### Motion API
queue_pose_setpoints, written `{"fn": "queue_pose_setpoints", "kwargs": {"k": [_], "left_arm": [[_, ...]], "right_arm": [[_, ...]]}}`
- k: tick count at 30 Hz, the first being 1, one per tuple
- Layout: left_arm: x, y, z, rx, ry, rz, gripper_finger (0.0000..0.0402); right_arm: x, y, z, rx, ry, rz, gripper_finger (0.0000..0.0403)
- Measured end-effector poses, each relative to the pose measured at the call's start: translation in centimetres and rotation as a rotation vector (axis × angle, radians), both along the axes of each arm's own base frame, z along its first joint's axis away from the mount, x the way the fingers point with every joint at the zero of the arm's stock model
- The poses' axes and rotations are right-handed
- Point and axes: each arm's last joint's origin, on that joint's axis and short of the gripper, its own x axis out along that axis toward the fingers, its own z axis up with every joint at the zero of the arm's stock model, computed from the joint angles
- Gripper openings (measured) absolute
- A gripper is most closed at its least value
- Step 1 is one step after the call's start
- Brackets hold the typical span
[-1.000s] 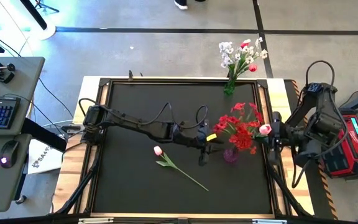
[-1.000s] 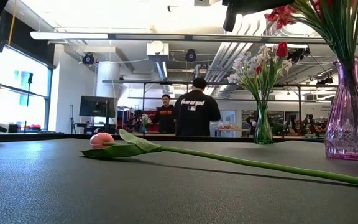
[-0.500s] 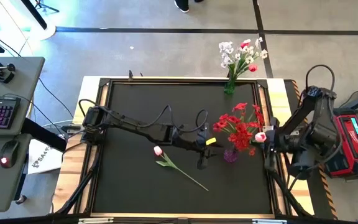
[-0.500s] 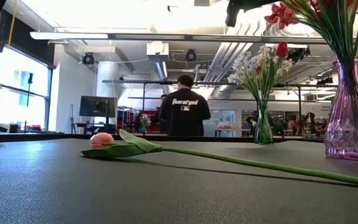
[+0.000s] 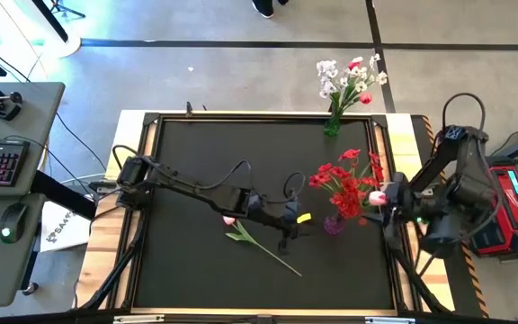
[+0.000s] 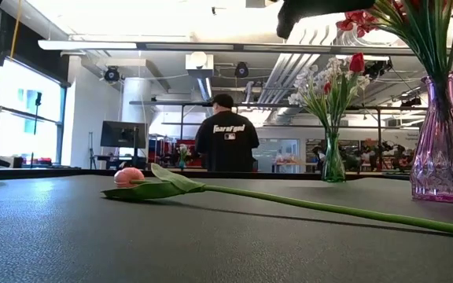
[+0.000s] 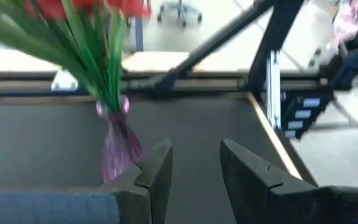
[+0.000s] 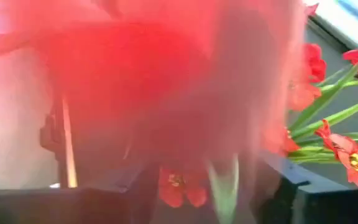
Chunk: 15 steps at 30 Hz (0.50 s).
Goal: Sort flowers into vase by color
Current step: Put the top pink tulip into the violet vase, then put the pink tulip into the violet vase
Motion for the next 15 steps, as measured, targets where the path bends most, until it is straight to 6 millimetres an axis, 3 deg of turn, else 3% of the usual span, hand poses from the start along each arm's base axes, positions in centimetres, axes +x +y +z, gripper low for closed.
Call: {"fn": "queue_pose_setpoints", "kwargs": {"k": [6, 15], "left_arm": [[-1.8, 0.0, 0.0, 0.015, 0.182, 0.029, 0.0121], [-5.4, -1.0, 1.0, 0.079, 0.417, -0.010, 0.0121]], "right_arm": [[-0.7, -1.0, 4.0, 0.191, -0.048, 0.007, 0.0235], [-1.6, -2.8, 9.9, 0.366, -0.268, 0.035, 0.0233]]}}
